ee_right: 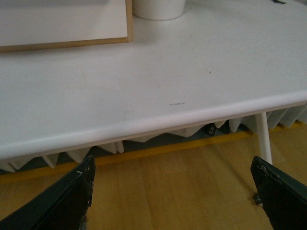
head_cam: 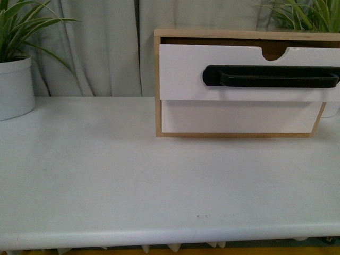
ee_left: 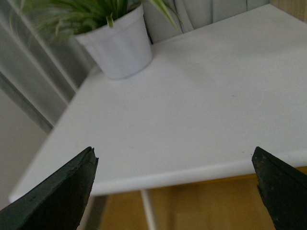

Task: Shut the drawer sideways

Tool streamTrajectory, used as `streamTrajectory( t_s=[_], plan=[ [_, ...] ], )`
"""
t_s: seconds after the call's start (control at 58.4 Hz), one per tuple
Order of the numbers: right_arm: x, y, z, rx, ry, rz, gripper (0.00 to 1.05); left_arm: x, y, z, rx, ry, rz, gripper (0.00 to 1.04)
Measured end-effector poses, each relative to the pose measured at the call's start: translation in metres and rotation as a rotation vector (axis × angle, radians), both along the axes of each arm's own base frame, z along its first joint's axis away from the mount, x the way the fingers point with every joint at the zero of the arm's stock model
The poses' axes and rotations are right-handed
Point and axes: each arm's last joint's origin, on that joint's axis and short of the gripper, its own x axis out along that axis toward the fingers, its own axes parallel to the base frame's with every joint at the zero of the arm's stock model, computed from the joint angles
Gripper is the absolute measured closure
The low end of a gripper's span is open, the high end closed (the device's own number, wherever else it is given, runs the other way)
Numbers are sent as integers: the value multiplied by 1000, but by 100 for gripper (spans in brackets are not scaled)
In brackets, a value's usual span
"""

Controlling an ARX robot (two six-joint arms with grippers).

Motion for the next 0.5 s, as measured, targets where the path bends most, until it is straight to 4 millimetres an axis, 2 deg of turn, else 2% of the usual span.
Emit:
streamTrajectory(
  t_s=[0.051, 0.171, 0.376, 0.496],
  plan=[
    [3, -3, 8, -3, -4, 11, 9, 2, -1, 4, 91, -20, -17, 6],
    [17, -15, 42, -102, -25, 79, 9, 17, -7, 16, 374, -70, -117, 6],
    [50, -27, 82, -285, 32, 192, 9, 44, -22, 35, 659, -164, -230, 6],
    [70, -31, 101, -393, 58, 244, 9, 64, -37, 46, 754, -196, -298, 6]
  ],
)
